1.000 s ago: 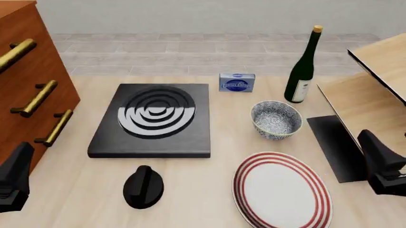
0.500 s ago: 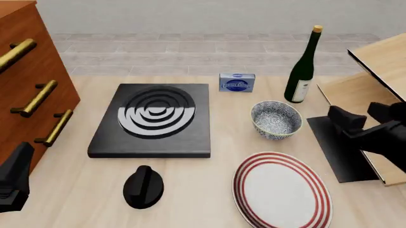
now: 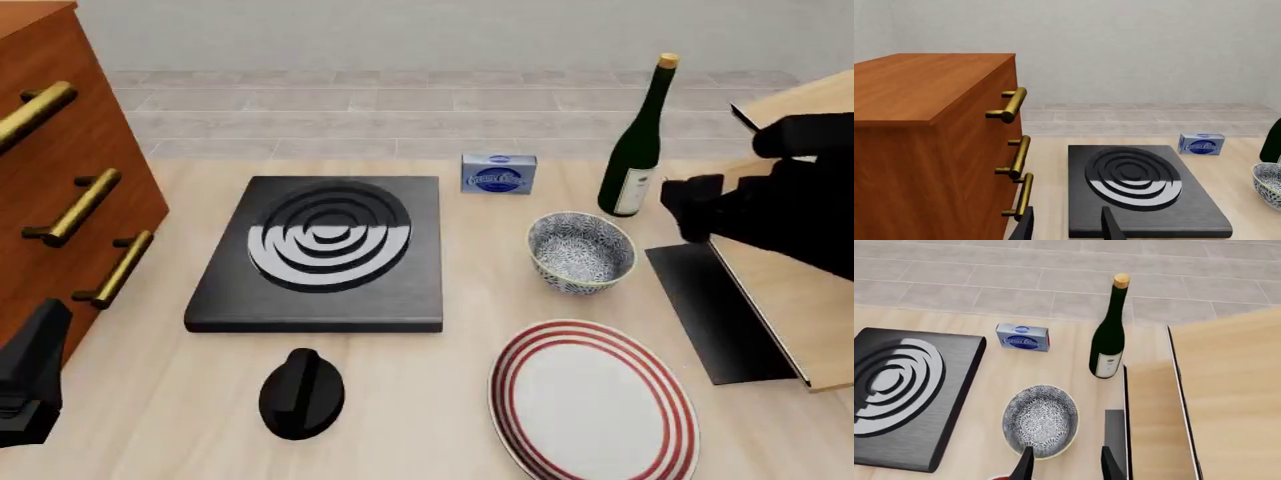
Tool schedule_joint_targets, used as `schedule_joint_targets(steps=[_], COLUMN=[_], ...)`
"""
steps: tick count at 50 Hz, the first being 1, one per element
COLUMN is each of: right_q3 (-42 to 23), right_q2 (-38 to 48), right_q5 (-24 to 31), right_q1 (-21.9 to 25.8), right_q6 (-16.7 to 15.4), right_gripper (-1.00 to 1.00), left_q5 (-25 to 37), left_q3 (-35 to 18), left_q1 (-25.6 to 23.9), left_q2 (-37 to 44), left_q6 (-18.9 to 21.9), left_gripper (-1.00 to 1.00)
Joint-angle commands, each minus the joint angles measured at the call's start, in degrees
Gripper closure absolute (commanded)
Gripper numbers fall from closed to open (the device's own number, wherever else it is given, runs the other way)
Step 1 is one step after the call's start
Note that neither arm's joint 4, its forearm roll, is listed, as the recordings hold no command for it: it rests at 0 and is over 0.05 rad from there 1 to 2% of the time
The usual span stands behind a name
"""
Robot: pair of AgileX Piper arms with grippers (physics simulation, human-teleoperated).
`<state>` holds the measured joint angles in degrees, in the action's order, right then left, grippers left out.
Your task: Put the bowl on the stove.
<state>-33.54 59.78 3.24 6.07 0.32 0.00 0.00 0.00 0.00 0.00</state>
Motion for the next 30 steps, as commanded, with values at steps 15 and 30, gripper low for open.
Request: schedule_joint_targets(steps=[15, 30], right_q3=[-9.98, -11.24], right_q2=[13.93, 21.32], right_q5=[3.04, -0.26], right_q1=[-2.52, -2.01], right_q6=[1.17, 3.52], right_gripper=[-1.0, -1.0], left_q5=[0.0, 0.0], left_q3=[0.0, 0.0], left_q1=[0.0, 0.0], left_q2=[0.0, 0.0], left_q6=[0.0, 0.0], left_gripper=[-1.0, -1.0])
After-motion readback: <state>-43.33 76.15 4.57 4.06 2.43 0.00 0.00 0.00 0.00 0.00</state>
